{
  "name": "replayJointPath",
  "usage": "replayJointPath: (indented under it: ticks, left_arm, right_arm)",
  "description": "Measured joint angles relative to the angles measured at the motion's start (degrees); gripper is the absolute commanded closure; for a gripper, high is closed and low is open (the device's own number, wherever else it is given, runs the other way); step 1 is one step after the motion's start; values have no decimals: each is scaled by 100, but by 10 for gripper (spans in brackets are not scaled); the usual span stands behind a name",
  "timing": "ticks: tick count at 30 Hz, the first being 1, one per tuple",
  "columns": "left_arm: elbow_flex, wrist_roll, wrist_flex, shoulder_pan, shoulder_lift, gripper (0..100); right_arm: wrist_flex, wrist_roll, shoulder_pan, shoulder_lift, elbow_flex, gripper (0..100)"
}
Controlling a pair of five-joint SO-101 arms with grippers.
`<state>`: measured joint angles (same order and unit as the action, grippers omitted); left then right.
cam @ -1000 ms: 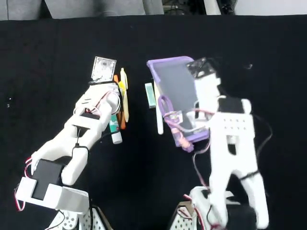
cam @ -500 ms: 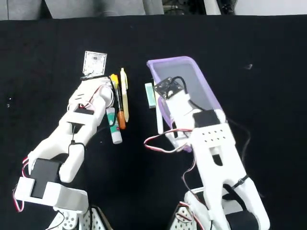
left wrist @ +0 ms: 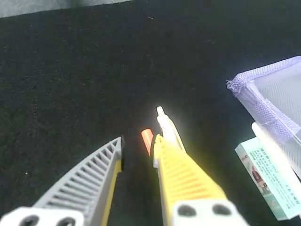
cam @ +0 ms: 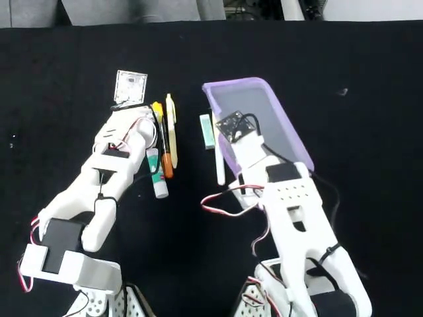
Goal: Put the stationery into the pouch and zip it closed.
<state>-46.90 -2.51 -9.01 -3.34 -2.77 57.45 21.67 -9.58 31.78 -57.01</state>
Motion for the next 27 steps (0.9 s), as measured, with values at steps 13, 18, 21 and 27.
replayJointPath:
  ticks: [13, 18, 21, 27]
  left_arm:
    - [0, 0, 0, 0, 0, 884]
    - [0, 0, 0, 0, 0, 884]
    - [0, 0, 0, 0, 0, 884]
    - [0, 0, 0, 0, 0, 881]
  right_arm:
    - [-273, 378, 26, -105, -202, 987]
    - [-273, 378, 26, -615, 334, 988]
    - [-9, 378, 26, -747, 923, 988]
    - [703, 123, 26, -756, 2338, 988]
